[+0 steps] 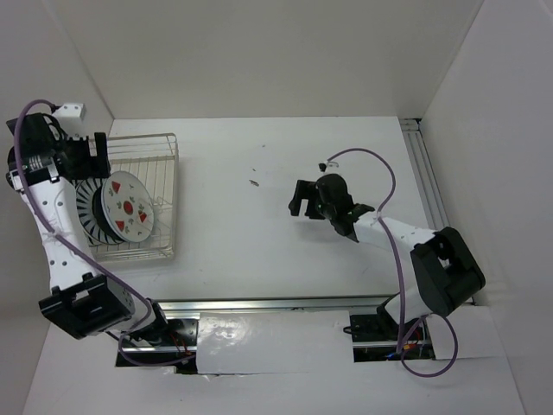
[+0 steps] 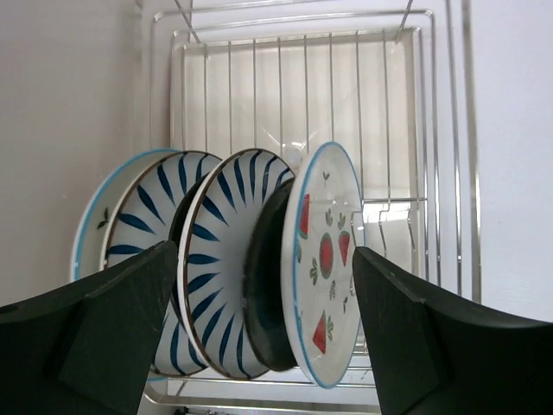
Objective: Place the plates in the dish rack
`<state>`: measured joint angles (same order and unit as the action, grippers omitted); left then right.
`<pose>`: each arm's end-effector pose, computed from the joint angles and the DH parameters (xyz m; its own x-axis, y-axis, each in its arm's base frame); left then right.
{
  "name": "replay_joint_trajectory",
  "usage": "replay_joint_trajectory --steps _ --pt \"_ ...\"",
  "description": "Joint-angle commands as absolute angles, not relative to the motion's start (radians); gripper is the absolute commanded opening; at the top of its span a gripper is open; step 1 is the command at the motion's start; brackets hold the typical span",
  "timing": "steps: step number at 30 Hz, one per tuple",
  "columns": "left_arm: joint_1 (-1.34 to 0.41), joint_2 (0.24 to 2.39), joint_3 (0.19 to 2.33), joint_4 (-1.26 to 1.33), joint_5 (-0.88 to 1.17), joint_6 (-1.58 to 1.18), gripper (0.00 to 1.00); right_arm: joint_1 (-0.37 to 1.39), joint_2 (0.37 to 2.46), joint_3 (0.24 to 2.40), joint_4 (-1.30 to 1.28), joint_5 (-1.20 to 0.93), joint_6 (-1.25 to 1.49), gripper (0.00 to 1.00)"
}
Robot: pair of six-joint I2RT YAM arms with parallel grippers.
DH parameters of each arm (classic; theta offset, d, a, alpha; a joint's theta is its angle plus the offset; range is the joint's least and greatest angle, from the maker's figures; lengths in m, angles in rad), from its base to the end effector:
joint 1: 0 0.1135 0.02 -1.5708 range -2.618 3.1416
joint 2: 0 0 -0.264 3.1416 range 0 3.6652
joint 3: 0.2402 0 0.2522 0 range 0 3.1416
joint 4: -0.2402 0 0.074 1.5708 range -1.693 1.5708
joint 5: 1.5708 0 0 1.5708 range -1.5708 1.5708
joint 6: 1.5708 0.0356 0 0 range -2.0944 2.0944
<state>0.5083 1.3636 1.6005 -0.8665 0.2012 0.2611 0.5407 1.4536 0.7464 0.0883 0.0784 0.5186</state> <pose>0.2461 0.1290 0.4236 -0.5836 -0.0356 -0.8112 -0.1916 0.9769 0.0950 0.2616 0.1538 0.1986 -0.6592 0.1806 -0.7299 -0.1516 0.9189 0.3643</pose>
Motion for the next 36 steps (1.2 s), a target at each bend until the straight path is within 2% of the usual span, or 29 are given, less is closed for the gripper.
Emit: replay_joint_trajectory --steps 1,8,14,23,36 --pt "0.511 1.286 1.655 -0.908 0.251 0.256 0.95 0.545 1.417 0.86 0.042 0.155 0.453 0.99" --pt "0.511 1.063 1.41 -0.778 0.417 0.137 0.99 0.545 1.359 0.979 -0.072 0.244 0.388 0.99" --pt "0.511 0.882 1.26 -0.612 0.471 0.045 0.99 0.545 1.195 0.989 -0.12 0.33 0.334 0.99" --pt "0.511 0.873 1.197 -0.615 0.548 0.0 0.99 0.545 0.997 0.905 -0.087 0.359 0.295 0.99" --pt "0.511 0.854 1.106 -0.607 0.577 0.077 0.99 0.545 0.95 0.851 -0.097 0.387 0.295 0.99"
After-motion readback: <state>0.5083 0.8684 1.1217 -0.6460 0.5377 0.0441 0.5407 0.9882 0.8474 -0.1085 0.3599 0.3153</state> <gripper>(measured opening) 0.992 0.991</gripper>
